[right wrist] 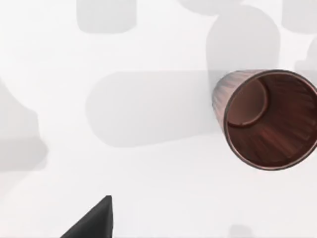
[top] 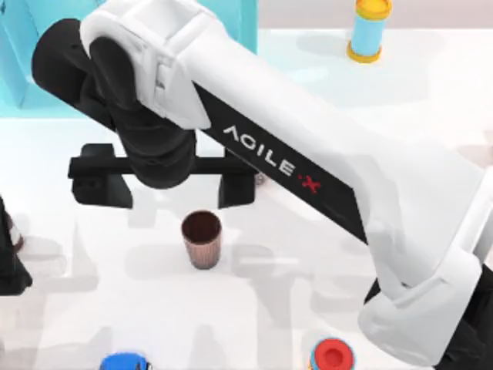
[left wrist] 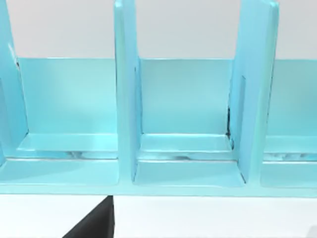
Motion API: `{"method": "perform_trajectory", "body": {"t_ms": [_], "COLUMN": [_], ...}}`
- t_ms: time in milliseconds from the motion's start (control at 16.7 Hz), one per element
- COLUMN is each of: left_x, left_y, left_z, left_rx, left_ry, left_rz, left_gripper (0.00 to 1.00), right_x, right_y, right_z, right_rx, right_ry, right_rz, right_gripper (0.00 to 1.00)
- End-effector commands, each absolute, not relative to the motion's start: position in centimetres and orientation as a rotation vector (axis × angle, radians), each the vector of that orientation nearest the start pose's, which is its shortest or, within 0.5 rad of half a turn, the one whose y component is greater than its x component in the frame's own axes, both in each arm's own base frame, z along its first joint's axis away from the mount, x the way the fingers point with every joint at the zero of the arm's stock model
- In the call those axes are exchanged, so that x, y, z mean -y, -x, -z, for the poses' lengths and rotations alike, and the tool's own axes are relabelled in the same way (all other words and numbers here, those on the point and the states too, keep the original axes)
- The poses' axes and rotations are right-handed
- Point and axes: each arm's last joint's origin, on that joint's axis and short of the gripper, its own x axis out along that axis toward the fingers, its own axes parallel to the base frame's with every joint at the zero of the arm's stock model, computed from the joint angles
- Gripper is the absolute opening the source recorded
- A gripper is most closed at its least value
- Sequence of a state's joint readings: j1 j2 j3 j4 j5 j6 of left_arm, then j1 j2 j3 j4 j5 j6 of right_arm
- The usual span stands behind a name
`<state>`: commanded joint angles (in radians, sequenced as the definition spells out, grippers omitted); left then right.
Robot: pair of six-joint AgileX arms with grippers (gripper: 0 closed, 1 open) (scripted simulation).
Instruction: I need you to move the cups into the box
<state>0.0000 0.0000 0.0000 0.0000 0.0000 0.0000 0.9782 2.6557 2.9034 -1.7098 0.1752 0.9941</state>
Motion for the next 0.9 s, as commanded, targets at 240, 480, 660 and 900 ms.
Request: {"method": "perform_trajectory", "body": {"t_ms": [240,480,660,900], "left_x": [0.1,0.1,0.1,0.1], "left_y": [-10.6,-10.6,-10.6,-10.6], "left_z": [-16.0,-16.0,-16.0,-16.0], "left_rx": [0.000,0.000,0.000,0.000], "left_ry": [0.000,0.000,0.000,0.000], "left_rz": [0.000,0.000,0.000,0.000], "left_gripper": [1.00,1.00,1.00,1.00], "right_x": [-41.0,-41.7,-41.9,-41.3], "right_y": [-27.5,-28.2,-28.7,-29.2], "right_z": [-24.1,-21.8,-19.2,-15.8], "right_rx": [-1.375,-1.375,-1.373,-1.371], "right_ry": [-0.007,-0.004,-0.007,-0.009], "right_rz": [0.010,0.011,0.008,0.006], "right_gripper": [1.00,1.00,1.00,1.00]}}
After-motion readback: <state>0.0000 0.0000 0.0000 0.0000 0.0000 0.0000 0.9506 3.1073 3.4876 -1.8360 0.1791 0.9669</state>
